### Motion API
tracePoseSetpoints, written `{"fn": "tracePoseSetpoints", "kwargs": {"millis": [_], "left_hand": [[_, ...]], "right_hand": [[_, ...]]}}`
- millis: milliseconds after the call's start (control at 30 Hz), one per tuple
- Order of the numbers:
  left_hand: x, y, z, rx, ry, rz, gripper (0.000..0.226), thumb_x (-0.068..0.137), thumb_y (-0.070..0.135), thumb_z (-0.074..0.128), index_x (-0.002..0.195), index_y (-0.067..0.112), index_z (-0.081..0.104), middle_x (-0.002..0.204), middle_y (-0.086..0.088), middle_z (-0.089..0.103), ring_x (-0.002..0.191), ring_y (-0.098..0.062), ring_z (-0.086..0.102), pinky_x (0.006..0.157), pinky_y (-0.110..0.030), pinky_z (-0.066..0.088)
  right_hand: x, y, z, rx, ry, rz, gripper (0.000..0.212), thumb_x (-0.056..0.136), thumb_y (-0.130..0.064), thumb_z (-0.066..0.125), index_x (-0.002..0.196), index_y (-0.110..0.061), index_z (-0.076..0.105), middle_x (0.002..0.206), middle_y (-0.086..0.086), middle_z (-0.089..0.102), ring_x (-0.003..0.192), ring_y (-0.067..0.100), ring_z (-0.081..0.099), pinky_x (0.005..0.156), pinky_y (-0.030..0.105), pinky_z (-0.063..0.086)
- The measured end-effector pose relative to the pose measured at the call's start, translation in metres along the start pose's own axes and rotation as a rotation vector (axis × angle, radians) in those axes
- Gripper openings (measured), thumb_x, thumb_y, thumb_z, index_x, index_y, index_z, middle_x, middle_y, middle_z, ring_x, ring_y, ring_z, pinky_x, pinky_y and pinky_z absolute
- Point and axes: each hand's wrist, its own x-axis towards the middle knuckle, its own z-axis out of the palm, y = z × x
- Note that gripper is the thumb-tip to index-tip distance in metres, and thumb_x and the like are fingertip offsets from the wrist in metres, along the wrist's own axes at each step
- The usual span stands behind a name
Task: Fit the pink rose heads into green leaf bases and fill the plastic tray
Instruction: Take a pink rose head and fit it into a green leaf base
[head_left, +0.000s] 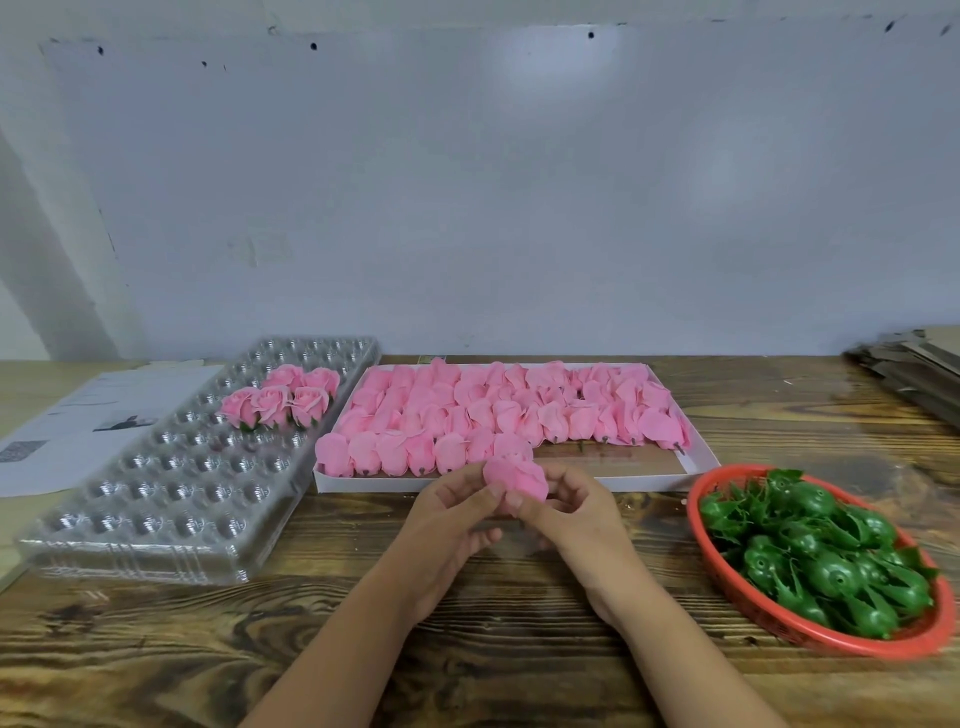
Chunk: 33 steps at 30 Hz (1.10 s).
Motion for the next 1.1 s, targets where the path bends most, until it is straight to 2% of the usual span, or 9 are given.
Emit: {"fn": "tracePoseSetpoints", "kwargs": {"millis": [100, 267, 467, 700, 800, 933, 1000, 1100], "left_hand": [[0.0003, -0.0007, -0.0005, 0.0, 0.004, 0.006, 0.026, 0.09, 0.021, 0.07, 0.115, 0.016, 0.076, 0.11, -0.008, 0.074, 0.093, -0.016, 0.066, 0.074, -0.026, 0.053], [0.0009, -0.0015, -0.0031, -0.029, 0.021, 0.003, 0.03, 0.087, 0.022, 0.073, 0.115, 0.015, 0.076, 0.108, -0.01, 0.074, 0.089, -0.017, 0.064, 0.071, -0.026, 0.052], [0.0021, -0.0016, -0.0037, -0.05, 0.015, 0.005, 0.032, 0.078, 0.028, 0.078, 0.108, 0.019, 0.08, 0.099, -0.007, 0.072, 0.084, -0.013, 0.063, 0.07, -0.025, 0.053], [0.0027, -0.003, -0.0029, -0.033, 0.006, 0.008, 0.023, 0.079, 0.024, 0.077, 0.102, 0.022, 0.081, 0.094, -0.004, 0.073, 0.082, -0.011, 0.065, 0.068, -0.023, 0.054], [0.0029, -0.003, -0.0033, -0.045, 0.012, -0.002, 0.02, 0.08, 0.021, 0.077, 0.099, 0.024, 0.082, 0.096, -0.003, 0.075, 0.082, -0.012, 0.065, 0.068, -0.024, 0.054], [0.002, -0.0033, -0.003, 0.003, 0.031, 0.011, 0.026, 0.077, 0.023, 0.08, 0.104, 0.023, 0.08, 0.108, -0.006, 0.076, 0.09, -0.015, 0.066, 0.075, -0.028, 0.052], [0.0013, -0.003, -0.0026, 0.049, 0.043, 0.039, 0.034, 0.076, 0.026, 0.083, 0.109, 0.02, 0.078, 0.112, -0.008, 0.075, 0.095, -0.021, 0.062, 0.08, -0.03, 0.05], [0.0013, -0.0025, -0.0036, 0.083, 0.026, 0.081, 0.05, 0.073, 0.033, 0.088, 0.119, 0.018, 0.073, 0.12, -0.011, 0.073, 0.106, -0.024, 0.068, 0.086, -0.03, 0.054]], "right_hand": [[0.0009, 0.002, 0.0009, 0.054, -0.013, 0.016, 0.041, 0.063, -0.031, 0.083, 0.1, -0.017, 0.073, 0.082, 0.0, 0.075, 0.064, 0.006, 0.064, 0.048, 0.019, 0.046], [0.0047, 0.0047, -0.0033, 0.198, -0.065, 0.105, 0.038, 0.066, -0.029, 0.082, 0.1, -0.012, 0.077, 0.084, 0.01, 0.073, 0.067, 0.011, 0.064, 0.06, 0.02, 0.054], [0.0067, 0.0046, -0.0074, 0.376, -0.077, 0.176, 0.022, 0.086, -0.002, 0.068, 0.107, 0.0, 0.072, 0.082, 0.016, 0.071, 0.066, 0.015, 0.066, 0.064, 0.023, 0.059], [0.0042, 0.0005, -0.0062, 0.251, -0.013, 0.179, 0.029, 0.088, -0.008, 0.069, 0.115, -0.001, 0.068, 0.091, 0.022, 0.067, 0.07, 0.014, 0.062, 0.064, 0.024, 0.055], [0.0035, 0.0003, -0.0057, 0.203, 0.003, 0.186, 0.029, 0.088, -0.012, 0.069, 0.117, -0.006, 0.069, 0.107, 0.022, 0.071, 0.084, 0.017, 0.067, 0.07, 0.028, 0.055], [0.0032, -0.0009, -0.0049, 0.315, -0.068, 0.248, 0.034, 0.085, -0.015, 0.07, 0.118, -0.007, 0.068, 0.115, 0.018, 0.071, 0.099, 0.024, 0.068, 0.081, 0.034, 0.057], [0.0027, -0.0012, -0.0051, 0.397, -0.113, 0.277, 0.04, 0.081, -0.015, 0.069, 0.119, -0.005, 0.067, 0.112, 0.02, 0.071, 0.096, 0.026, 0.068, 0.078, 0.035, 0.059], [0.0021, -0.0015, -0.0042, 0.5, -0.176, 0.313, 0.037, 0.081, -0.01, 0.067, 0.117, 0.0, 0.067, 0.102, 0.024, 0.071, 0.085, 0.026, 0.072, 0.071, 0.033, 0.06]]}}
